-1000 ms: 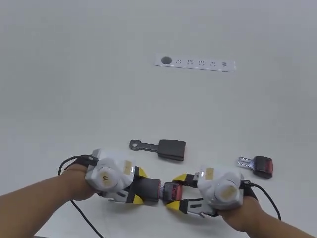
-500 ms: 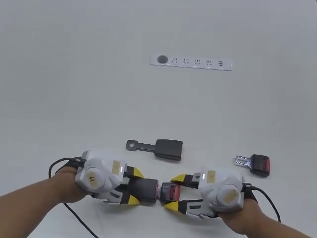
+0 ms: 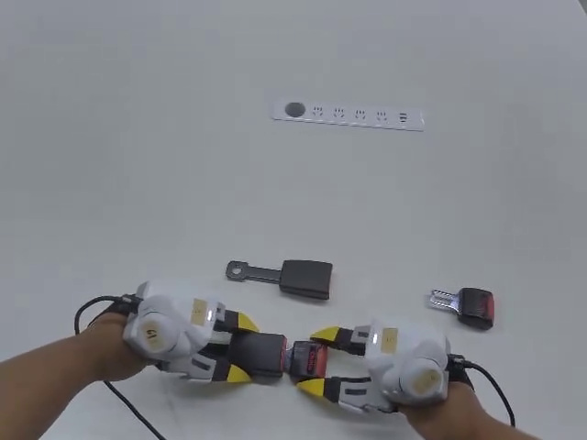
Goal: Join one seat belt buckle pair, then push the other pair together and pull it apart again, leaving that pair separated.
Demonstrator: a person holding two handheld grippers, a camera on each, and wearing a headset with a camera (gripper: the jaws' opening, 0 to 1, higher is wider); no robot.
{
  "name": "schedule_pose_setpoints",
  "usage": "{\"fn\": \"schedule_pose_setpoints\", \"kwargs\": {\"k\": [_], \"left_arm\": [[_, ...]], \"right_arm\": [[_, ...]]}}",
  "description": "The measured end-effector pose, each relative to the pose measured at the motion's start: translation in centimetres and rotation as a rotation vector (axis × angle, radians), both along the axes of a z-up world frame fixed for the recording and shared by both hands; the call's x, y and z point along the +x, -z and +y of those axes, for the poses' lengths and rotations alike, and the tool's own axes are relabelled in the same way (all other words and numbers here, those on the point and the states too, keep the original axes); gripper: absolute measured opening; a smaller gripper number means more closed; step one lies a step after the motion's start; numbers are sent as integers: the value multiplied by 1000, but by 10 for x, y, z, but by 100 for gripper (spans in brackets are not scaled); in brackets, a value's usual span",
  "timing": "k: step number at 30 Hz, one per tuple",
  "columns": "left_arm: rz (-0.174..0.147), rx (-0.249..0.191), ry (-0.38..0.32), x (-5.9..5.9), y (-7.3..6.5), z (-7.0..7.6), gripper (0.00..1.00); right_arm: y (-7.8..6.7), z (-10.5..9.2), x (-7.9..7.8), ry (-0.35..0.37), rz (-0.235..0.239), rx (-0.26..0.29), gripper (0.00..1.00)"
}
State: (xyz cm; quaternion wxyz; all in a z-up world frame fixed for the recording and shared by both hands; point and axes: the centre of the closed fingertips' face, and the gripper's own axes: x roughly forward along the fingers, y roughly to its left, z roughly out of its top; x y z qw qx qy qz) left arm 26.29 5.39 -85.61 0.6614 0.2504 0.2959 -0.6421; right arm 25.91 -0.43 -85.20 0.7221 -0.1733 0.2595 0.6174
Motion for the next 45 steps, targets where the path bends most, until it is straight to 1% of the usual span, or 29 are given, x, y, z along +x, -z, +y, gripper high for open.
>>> {"fn": "schedule_pose_setpoints", "kwargs": {"k": [2,3,8,11,12,15,19,26,34,37,38,39,40,41,43,45], "left_arm": [[0,2,4,0,0,0,33],[0,4,6,0,0,0,33],[-1,6,10,-1,0,0,33],[-1,4,8,0,1,1,33],[5,4,5,-1,1,1,33],[2,5,5,-1,0,0,33],[3,3,3,-2,-3,-2,33],[7,0,-2,-1,-2,-2,33],[5,7,1,-1,-3,-2,33],[7,11,-3,-1,-2,-2,33],[11,16,-5,-1,-2,-2,33],[8,21,1,-1,-2,-3,33],[1,30,11,-2,-3,-4,34],[-1,33,12,-2,-3,-4,34],[1,40,8,-2,-3,-4,34],[-1,54,14,-2,-3,-5,35]], "right_arm": [[0,0,0,2,1,2,35],[-1,0,0,6,12,7,35],[-1,0,0,-5,8,5,34],[0,0,0,5,10,11,35],[-1,0,0,13,18,18,35],[0,0,0,25,21,26,35],[0,0,0,24,17,27,35],[0,0,-1,35,8,32,35],[0,-1,-1,43,21,40,35],[-1,0,-1,43,16,36,35],[-1,0,-1,41,8,31,36],[-1,1,-2,38,11,28,36],[-1,2,-2,34,10,18,36],[-2,2,-2,25,5,10,36],[-2,2,-1,20,10,1,37],[-2,3,-1,13,-7,-22,38]]}}
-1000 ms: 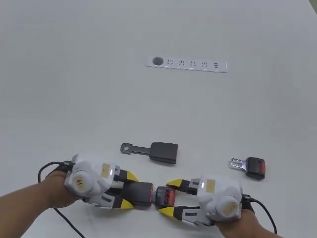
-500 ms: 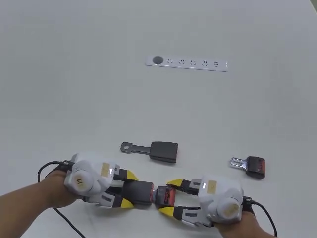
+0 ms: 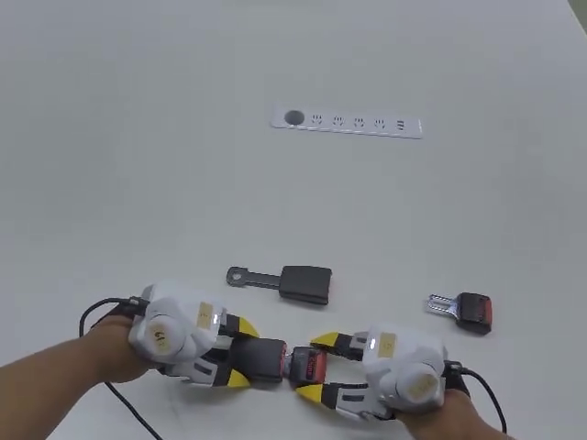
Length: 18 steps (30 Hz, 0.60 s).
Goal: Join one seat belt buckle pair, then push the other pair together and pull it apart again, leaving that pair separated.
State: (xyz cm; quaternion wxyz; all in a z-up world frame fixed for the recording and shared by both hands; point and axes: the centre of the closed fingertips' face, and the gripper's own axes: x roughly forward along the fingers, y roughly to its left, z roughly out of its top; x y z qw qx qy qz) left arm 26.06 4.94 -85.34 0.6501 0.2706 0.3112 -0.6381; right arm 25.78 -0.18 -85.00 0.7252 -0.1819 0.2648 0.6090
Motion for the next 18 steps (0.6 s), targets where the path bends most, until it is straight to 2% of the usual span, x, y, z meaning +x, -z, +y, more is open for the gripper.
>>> {"fn": "schedule_pose_setpoints", "kwargs": {"k": [2,3,4,5,7,9,10,11,13,16,18], "left_arm": [[3,16,-7,0,1,0,35],[11,20,-23,0,0,-1,36],[55,18,-59,-3,-1,-1,37],[75,1,-112,-1,-3,-5,41],[46,43,-103,0,-2,0,46],[46,29,-120,-1,-8,-2,57],[39,16,-127,0,-11,-3,62],[27,6,-133,2,-14,-4,68],[11,-2,-151,6,-20,-5,73],[-20,-39,-186,14,-34,-7,78],[-40,-39,-188,19,-40,-6,81]], "right_arm": [[1,0,1,30,16,-24,40],[-1,0,-2,49,65,-19,45],[-4,2,0,60,60,-4,51],[-9,3,-1,65,61,17,56],[-11,0,-2,93,100,-1,64],[-16,-2,1,110,89,19,76],[-23,-3,3,123,86,51,78],[-25,-6,3,124,90,48,78],[-32,-14,8,148,73,39,80],[-47,-23,15,186,54,95,86],[-51,-34,19,195,32,96,91]]}}
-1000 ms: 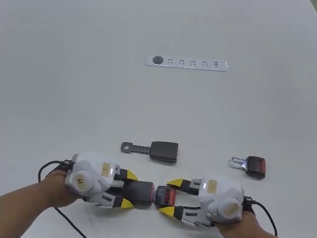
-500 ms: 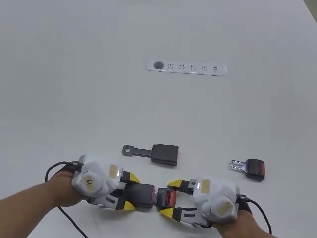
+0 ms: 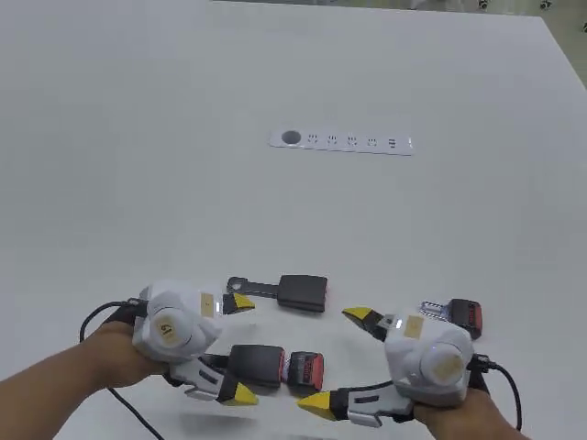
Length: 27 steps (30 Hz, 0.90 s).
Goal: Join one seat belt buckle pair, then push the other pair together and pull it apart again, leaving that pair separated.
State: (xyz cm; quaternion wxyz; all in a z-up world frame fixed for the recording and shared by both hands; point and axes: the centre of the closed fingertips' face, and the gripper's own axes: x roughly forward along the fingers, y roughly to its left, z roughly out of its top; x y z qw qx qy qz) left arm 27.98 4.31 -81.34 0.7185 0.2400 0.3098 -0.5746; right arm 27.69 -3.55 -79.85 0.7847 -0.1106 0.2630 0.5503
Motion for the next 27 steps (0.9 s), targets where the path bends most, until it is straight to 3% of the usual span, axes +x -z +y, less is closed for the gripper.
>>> {"fn": "schedule_pose_setpoints", "kwargs": {"k": [3,5,8,13,21,27], "left_arm": [[-24,-11,-28,10,-10,0,87],[-19,-16,-48,15,-16,0,87],[-52,-22,-41,24,-25,-1,86],[-83,-35,-50,44,-38,-4,90],[-115,-18,-23,71,-46,-7,90],[-114,12,21,86,-44,-7,89]], "right_arm": [[-5,-16,5,22,-5,4,95],[-7,-30,10,53,-8,-6,97],[-18,-54,23,96,-66,12,98],[-22,-90,37,136,-73,-6,98],[-24,-151,67,195,-83,-48,99],[-22,-181,75,154,-73,-103,97]]}}
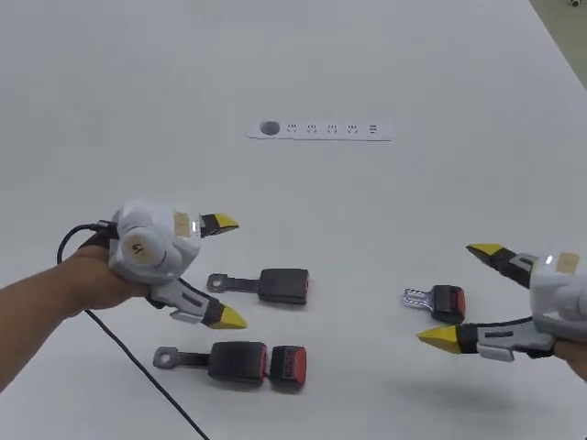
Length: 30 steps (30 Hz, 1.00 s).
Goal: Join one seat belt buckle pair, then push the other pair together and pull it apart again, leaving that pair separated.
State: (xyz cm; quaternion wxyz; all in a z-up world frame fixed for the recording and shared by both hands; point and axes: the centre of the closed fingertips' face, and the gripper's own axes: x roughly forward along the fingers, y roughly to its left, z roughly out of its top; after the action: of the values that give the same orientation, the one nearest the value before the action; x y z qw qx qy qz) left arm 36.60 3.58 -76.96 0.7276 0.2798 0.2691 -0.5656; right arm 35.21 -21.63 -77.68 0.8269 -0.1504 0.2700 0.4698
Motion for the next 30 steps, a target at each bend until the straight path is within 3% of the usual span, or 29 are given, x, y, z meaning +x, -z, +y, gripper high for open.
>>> {"fn": "schedule_pose_setpoints", "kwargs": {"k": [4,8,13,18,26,30], "left_arm": [[10,2,9,11,5,-4,88],[31,37,48,9,19,-10,86],[64,53,62,9,38,-16,83],[82,34,66,12,48,-24,76],[132,62,107,6,71,-31,68],[125,80,121,8,76,-33,65]], "right_arm": [[6,-21,3,-26,39,-48,95],[14,-29,5,-56,63,-71,91],[32,-25,1,-113,110,-107,87],[52,-20,-5,-170,154,-139,81],[63,-15,-12,-237,192,-152,69],[66,-14,-11,-252,192,-151,66]]}}
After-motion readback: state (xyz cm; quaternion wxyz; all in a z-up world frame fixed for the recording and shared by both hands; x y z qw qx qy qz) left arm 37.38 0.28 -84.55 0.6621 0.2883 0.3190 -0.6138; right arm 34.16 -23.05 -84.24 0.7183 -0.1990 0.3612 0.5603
